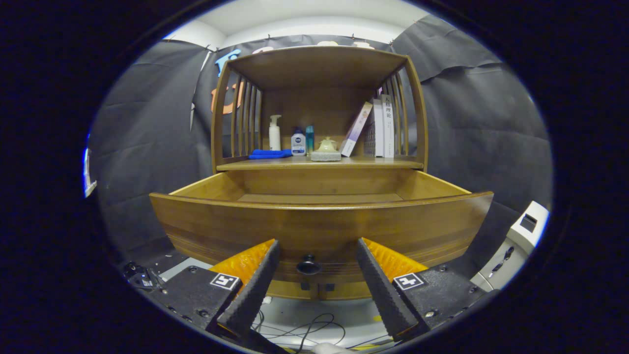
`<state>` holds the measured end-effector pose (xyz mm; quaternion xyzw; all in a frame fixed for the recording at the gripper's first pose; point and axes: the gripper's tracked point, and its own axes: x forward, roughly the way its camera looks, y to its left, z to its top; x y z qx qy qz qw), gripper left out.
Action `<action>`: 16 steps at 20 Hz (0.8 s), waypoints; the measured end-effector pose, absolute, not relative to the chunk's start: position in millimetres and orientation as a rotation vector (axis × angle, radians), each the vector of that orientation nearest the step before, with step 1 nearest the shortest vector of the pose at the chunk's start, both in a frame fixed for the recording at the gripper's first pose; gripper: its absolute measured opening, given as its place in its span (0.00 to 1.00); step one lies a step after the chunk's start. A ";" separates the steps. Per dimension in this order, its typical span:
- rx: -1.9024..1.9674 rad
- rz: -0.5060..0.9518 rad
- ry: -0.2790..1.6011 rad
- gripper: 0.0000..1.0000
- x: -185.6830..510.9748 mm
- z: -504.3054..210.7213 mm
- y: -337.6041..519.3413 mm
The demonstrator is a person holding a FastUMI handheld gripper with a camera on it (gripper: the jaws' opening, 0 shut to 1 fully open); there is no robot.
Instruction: Pull open the drawer, take out the items inside it, and place them on the countertop above the cabinet.
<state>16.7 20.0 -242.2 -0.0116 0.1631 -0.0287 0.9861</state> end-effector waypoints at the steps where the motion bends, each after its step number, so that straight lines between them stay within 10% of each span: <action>1: -0.027 -0.075 0.327 0.99 18.7 -244.6 17.1; 16: -0.028 -0.080 0.312 0.99 35.7 -242.7 14.8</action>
